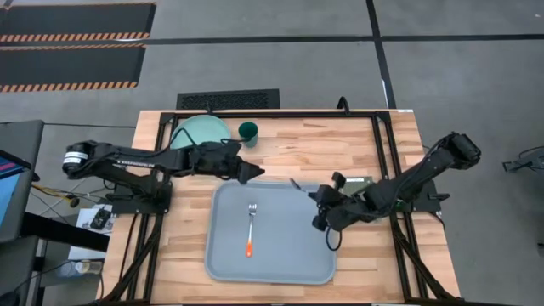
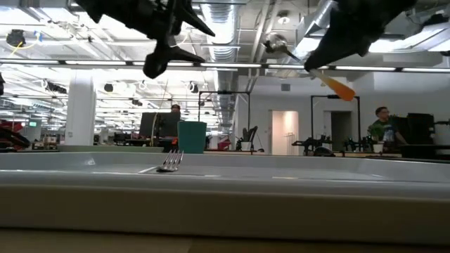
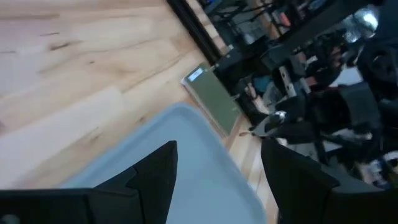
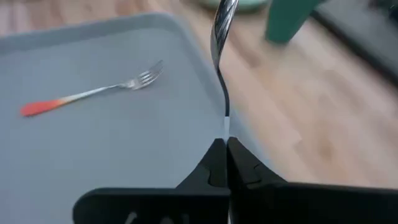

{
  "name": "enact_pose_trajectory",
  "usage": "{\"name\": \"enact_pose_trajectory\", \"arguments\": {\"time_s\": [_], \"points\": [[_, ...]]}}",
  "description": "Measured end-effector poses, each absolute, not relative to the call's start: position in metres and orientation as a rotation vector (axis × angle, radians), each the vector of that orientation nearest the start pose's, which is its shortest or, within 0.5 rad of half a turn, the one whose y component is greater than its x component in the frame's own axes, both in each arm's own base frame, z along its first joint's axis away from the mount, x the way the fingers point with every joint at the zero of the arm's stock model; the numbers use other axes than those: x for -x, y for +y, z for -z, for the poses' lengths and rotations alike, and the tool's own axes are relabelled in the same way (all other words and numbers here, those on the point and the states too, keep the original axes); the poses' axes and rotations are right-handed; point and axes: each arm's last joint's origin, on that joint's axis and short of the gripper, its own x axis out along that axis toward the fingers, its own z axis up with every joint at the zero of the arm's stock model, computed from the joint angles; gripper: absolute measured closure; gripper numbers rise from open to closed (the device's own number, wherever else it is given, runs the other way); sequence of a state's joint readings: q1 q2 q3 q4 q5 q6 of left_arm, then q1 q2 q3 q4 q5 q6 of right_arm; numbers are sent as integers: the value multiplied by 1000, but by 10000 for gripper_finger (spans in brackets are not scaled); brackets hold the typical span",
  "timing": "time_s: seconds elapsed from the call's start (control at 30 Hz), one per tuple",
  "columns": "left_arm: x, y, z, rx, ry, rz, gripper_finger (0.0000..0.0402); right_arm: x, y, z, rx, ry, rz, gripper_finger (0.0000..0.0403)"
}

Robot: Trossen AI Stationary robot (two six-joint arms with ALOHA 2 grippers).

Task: Pick and place plate/cup/fork/spoon on tray
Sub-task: Put the orange spoon to the left of orange fork on the blue serving tray

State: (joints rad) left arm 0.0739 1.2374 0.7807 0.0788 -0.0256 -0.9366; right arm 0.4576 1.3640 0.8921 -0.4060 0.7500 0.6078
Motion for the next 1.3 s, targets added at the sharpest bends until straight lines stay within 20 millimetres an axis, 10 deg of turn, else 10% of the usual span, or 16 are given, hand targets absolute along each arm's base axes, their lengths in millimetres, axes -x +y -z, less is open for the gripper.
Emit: {"name": "enact_pose_trajectory", "arguments": {"time_s": [1.3], "points": [[-272,53,-268,1441,-6,-471,182,-289,32,-253,932,727,587,402]]}}
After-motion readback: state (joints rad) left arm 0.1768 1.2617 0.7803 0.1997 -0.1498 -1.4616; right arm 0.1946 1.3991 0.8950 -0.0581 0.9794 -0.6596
